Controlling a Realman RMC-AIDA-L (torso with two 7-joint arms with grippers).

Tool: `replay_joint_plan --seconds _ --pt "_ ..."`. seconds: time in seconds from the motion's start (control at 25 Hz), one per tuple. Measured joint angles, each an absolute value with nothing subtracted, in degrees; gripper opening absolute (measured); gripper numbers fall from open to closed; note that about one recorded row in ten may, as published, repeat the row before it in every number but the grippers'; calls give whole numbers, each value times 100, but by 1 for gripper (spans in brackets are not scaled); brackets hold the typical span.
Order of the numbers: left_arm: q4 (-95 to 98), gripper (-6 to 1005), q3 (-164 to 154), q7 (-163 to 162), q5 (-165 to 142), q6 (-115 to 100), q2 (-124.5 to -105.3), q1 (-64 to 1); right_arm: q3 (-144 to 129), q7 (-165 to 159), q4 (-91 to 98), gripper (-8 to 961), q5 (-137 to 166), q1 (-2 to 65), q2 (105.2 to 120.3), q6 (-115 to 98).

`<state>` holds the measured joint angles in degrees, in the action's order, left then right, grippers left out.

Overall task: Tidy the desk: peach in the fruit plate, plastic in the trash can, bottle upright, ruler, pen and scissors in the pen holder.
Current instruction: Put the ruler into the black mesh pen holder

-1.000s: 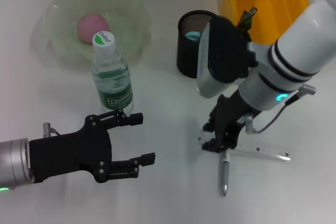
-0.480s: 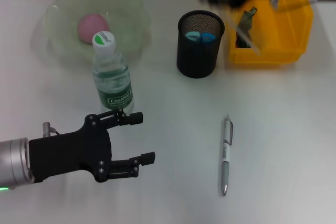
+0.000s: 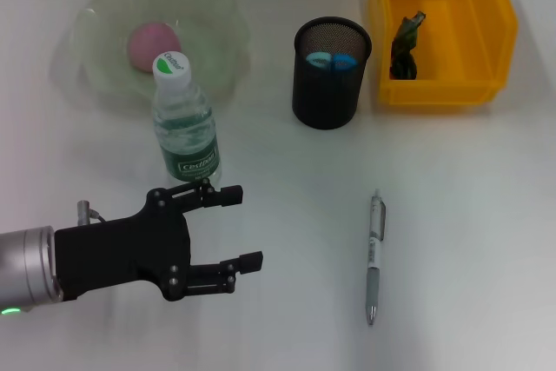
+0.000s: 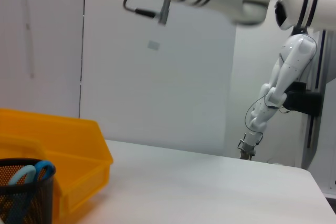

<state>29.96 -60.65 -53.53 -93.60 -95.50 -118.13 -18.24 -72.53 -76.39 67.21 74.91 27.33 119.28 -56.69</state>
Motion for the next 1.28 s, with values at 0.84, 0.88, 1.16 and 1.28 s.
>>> replay_joint_plan --seconds 0.84,0.88,1.16,1.28 --pt "2980 815 -6083 -5297 -9360 -9580 -11827 -1805 -7207 -4711 2400 449 4854 3772 11934 -6616" --pt "2979 815 -6082 -5295 -9360 -9580 -11828 -1801 -7207 -4632 2330 451 4848 3788 11936 -6586" --pt "2979 815 -6088 -5293 -9360 -9583 -11830 -1814 -7198 -4385 2036 462 4833 3928 11944 -6560" --pt "2979 815 -6090 -5295 -9360 -9587 -11830 -1835 -7094 -4197 1857 466 4829 4002 11951 -6547"
